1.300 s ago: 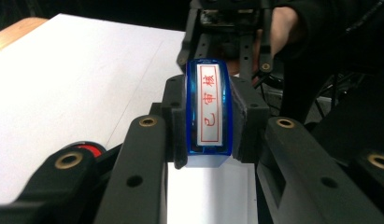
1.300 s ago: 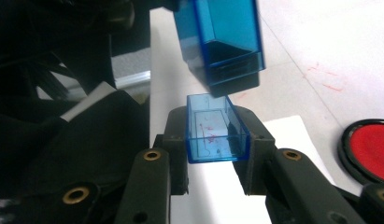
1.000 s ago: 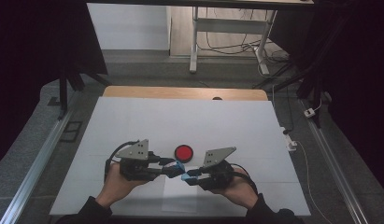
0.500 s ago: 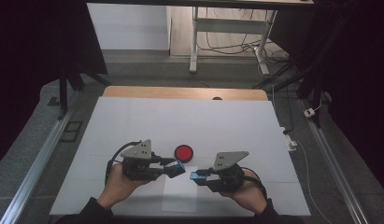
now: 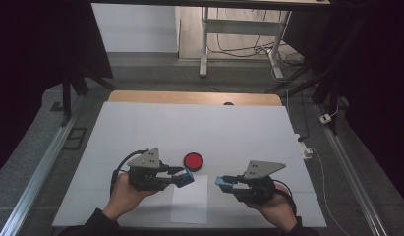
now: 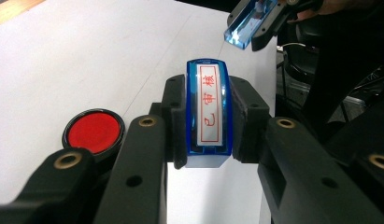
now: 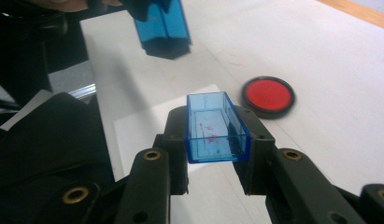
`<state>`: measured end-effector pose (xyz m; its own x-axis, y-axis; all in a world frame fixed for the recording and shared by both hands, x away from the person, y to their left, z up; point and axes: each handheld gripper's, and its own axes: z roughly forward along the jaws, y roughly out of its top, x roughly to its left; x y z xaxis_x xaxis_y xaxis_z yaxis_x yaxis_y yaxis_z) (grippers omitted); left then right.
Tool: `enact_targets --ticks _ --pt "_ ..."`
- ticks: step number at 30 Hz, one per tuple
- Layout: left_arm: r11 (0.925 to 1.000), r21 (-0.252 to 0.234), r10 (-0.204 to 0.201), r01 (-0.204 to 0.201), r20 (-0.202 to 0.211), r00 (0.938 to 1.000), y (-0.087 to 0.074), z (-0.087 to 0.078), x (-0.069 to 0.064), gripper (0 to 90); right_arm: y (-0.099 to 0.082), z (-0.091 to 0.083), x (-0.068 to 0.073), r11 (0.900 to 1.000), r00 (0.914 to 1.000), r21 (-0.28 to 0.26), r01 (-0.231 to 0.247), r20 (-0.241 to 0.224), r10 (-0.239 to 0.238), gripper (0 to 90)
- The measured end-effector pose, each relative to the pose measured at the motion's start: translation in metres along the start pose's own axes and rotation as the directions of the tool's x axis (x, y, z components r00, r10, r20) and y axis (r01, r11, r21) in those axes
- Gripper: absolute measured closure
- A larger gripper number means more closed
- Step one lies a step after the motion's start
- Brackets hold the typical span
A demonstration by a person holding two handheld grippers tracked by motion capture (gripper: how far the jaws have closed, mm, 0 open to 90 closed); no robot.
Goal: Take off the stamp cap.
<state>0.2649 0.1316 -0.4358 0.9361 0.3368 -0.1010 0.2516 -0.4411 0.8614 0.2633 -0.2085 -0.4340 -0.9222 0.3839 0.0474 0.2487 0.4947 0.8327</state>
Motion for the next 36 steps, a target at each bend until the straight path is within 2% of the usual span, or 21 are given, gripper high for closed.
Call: enact_targets --ticks 2,4,7,8,14,19,25,27,29,36 --pt "1.0000 0.000 0.002 -0.002 -0.003 1.0000 0.000 0.000 0.000 70.1 -0.007 -0.009 -0.003 0.9993 0.9990 -0.004 -0.038 0.025 0.038 69.3" --pt "1.0000 0.000 0.001 -0.001 -0.004 1.0000 0.000 0.000 0.000 70.1 -0.009 -0.012 -0.004 0.9990 0.9985 0.000 -0.044 0.033 0.044 69.3" --pt "1.0000 0.002 -0.003 0.003 -0.003 1.0000 0.000 0.000 0.000 70.1 -0.016 -0.021 -0.006 0.9986 0.9958 0.013 -0.051 0.077 0.050 69.4" --pt "1.0000 0.002 -0.003 0.003 -0.003 1.0000 0.000 0.000 0.000 70.1 -0.019 -0.026 -0.008 0.9974 0.9925 0.006 -0.072 0.100 0.071 69.4" --pt "1.0000 0.001 -0.008 0.008 -0.005 1.0000 0.000 -0.001 0.000 70.1 -0.029 -0.040 -0.011 0.9932 0.9823 -0.006 -0.116 0.147 0.116 69.4" --pt "1.0000 0.001 -0.009 0.009 -0.009 0.9999 0.001 -0.001 0.000 70.1 -0.039 -0.050 -0.012 0.9912 0.9734 -0.021 -0.131 0.187 0.132 69.3" --pt "0.9999 0.000 -0.014 0.014 -0.012 0.9998 0.001 -0.001 0.001 70.1 -0.050 -0.067 -0.011 0.9877 0.9539 -0.049 -0.148 0.256 0.156 69.3" --pt "0.9999 -0.001 -0.014 0.014 -0.017 0.9998 0.001 -0.002 0.001 70.1 -0.056 -0.072 -0.009 0.9855 0.9483 -0.047 -0.163 0.268 0.170 69.3" --pt "0.9998 -0.005 -0.017 0.017 -0.020 0.9997 0.001 -0.002 0.001 70.1 -0.058 -0.073 -0.009 0.9850 0.9464 -0.042 -0.167 0.273 0.172 69.3" --pt "0.9996 -0.007 -0.028 0.028 -0.023 0.9994 0.001 -0.003 0.003 70.1 -0.068 -0.083 -0.010 0.9755 0.9266 -0.052 -0.214 0.305 0.219 69.3"
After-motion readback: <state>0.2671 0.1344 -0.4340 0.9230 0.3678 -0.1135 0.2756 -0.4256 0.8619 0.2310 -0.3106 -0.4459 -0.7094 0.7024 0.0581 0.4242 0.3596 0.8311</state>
